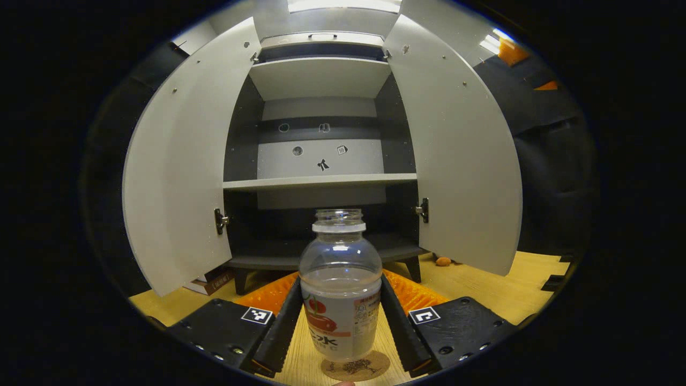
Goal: Grasp the bottle in the cabinet with the left hand and place it on the coaster, then close the right door with the right hand and the left door with the left hand.
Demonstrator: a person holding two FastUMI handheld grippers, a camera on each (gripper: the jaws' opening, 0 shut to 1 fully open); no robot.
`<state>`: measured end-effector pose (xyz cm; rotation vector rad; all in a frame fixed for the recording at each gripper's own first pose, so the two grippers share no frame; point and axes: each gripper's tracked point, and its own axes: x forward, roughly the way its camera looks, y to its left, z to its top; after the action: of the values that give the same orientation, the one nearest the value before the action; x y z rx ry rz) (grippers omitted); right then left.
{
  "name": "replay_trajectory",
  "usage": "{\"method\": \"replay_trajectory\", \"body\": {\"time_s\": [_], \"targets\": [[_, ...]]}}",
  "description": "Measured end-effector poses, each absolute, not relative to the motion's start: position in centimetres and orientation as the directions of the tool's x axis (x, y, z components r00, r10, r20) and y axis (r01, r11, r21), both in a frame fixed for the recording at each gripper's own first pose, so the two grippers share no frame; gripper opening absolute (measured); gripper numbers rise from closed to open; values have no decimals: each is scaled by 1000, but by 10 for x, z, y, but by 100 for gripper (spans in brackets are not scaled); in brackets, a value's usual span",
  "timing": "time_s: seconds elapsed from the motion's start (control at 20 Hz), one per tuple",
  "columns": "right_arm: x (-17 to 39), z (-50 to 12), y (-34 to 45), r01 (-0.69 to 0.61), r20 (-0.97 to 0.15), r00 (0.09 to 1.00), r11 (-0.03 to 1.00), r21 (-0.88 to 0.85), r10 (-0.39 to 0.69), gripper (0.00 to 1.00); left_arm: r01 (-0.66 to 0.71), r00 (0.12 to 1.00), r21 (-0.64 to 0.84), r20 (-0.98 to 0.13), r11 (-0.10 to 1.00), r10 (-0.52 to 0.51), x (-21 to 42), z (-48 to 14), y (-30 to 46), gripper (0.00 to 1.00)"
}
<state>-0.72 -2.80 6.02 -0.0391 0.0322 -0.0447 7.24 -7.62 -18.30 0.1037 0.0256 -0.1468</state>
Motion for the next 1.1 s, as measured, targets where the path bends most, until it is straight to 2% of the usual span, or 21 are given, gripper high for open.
{"method": "replay_trajectory", "body": {"time_s": [0.15, 0.2, 0.3, 0.55, 0.75, 0.8, 0.85, 0.95, 1.1], "targets": [[-9, 49, -28, 50, -84, 995, 997, -52, -54, 83, 120, 993, 95, -26, 988, -118, 72, -200, -76, 77], [-10, 48, -29, 56, -96, 993, 997, -59, -62, 83, 121, 993, 93, -27, 988, -119, 71, -205, -78, 81], [-10, 45, -29, 63, -112, 991, 996, -65, -70, 84, 126, 992, 81, -32, 989, -124, 68, -213, -80, 77], [-9, 38, -26, 62, -138, 988, 995, -80, -73, 83, 133, 990, 37, -55, 990, -131, 63, -232, -83, 77], [-5, 34, -24, 54, -150, 987, 995, -85, -66, 83, 118, 993, 23, -24, 993, -117, 60, -229, -79, 77], [-4, 33, -24, 51, -152, 986, 995, -80, -63, 83, 114, 993, 19, -24, 993, -114, 59, -229, -79, 82], [-4, 33, -23, 48, -154, 986, 996, -76, -59, 83, 116, 993, 17, -32, 993, -115, 57, -231, -79, 78], [-4, 31, -24, 51, -158, 986, 996, -68, -61, 83, 119, 992, 13, -33, 993, -118, 55, -230, -80, 79], [-3, 30, -23, 42, -166, 985, 997, -68, -53, 83, 115, 993, 16, -16, 993, -115, 53, -223, -76, 90]]}}
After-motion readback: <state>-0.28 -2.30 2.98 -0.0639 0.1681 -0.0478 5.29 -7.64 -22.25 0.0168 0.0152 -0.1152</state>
